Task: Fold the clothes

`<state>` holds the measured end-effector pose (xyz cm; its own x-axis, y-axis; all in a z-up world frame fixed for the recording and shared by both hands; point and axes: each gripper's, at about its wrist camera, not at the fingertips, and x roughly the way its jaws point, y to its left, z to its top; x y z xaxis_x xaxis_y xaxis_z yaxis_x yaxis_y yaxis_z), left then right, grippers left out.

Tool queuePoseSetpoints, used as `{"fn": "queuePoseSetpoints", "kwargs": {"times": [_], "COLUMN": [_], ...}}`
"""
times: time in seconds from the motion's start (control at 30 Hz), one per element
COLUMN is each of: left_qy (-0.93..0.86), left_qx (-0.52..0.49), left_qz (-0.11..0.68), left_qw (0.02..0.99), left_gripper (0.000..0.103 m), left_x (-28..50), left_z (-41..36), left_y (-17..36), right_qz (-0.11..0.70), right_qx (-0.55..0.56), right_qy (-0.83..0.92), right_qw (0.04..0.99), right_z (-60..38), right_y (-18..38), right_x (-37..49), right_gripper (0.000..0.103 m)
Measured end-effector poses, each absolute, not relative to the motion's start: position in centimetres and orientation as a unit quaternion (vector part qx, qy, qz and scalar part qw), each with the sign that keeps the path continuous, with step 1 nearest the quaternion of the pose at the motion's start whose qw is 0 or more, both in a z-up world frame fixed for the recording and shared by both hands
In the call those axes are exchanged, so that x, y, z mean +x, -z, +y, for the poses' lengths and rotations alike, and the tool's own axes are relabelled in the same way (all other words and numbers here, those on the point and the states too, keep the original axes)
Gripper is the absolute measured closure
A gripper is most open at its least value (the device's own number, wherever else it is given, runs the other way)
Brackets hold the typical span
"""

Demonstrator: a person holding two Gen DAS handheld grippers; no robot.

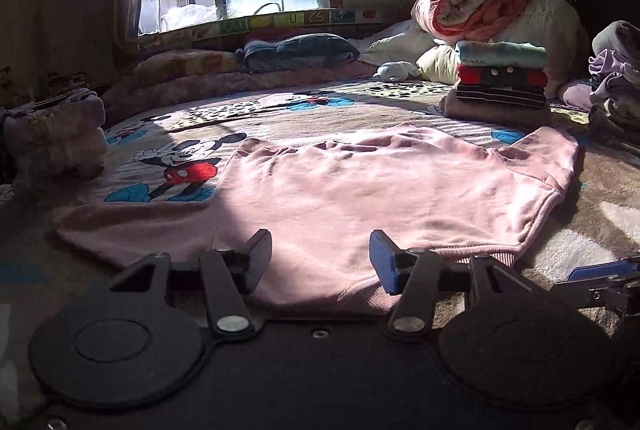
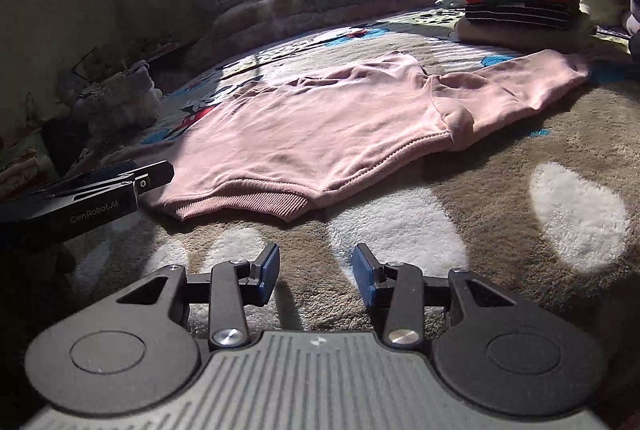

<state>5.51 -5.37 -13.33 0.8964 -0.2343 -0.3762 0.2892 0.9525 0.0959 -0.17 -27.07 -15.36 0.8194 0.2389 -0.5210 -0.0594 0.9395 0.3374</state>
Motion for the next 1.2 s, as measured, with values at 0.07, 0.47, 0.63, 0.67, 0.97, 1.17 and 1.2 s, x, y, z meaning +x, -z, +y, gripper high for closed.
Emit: {"fn": "queuePoseSetpoints", "kwargs": {"times": [0.07, 0.47, 0.63, 0.67, 0.97, 1.17, 1.2], "left_qy": [0.142, 0.193, 0.196, 0.198, 0.228, 0.216, 0.21], "left_qx": [0.074, 0.18, 0.178, 0.172, 0.12, 0.159, 0.171], "left_qz": [0.178, 0.225, 0.167, 0.159, 0.178, 0.255, 0.245], "left_qw": [0.971, 0.938, 0.95, 0.952, 0.95, 0.929, 0.931], "left_gripper": [0.05, 0.047, 0.047, 0.047, 0.056, 0.057, 0.057], "left_x": [5.5, 6.1, 4.8, 4.7, 6.2, 8.2, 7.5], "left_z": [-6.2, -12.5, -13.9, -14.3, -20.8, -25.5, -25.6], "left_y": [13.2, 15.6, 14.2, 13.9, 12.7, 17.3, 17.5], "right_qz": [0.29, 0.252, 0.224, 0.222, 0.237, 0.24, 0.24], "right_qx": [0.191, 0.416, 0.494, 0.505, 0.473, 0.432, 0.423], "right_qy": [-0.069, -0.007, -0.004, -0.002, 0.002, 0.008, 0.011], "right_qw": [0.935, 0.874, 0.84, 0.834, 0.849, 0.869, 0.874], "right_z": [-28.1, -36.4, -41.0, -41.7, -46.4, -46.5, -46.3], "right_y": [15.5, 17.7, 18.9, 18.9, 19.1, 20.2, 20.0], "right_x": [-0.3, -0.5, 1.3, 2.0, 9.3, 10.7, 10.6], "right_gripper": [0.058, 0.056, 0.056, 0.055, 0.068, 0.103, 0.103]}}
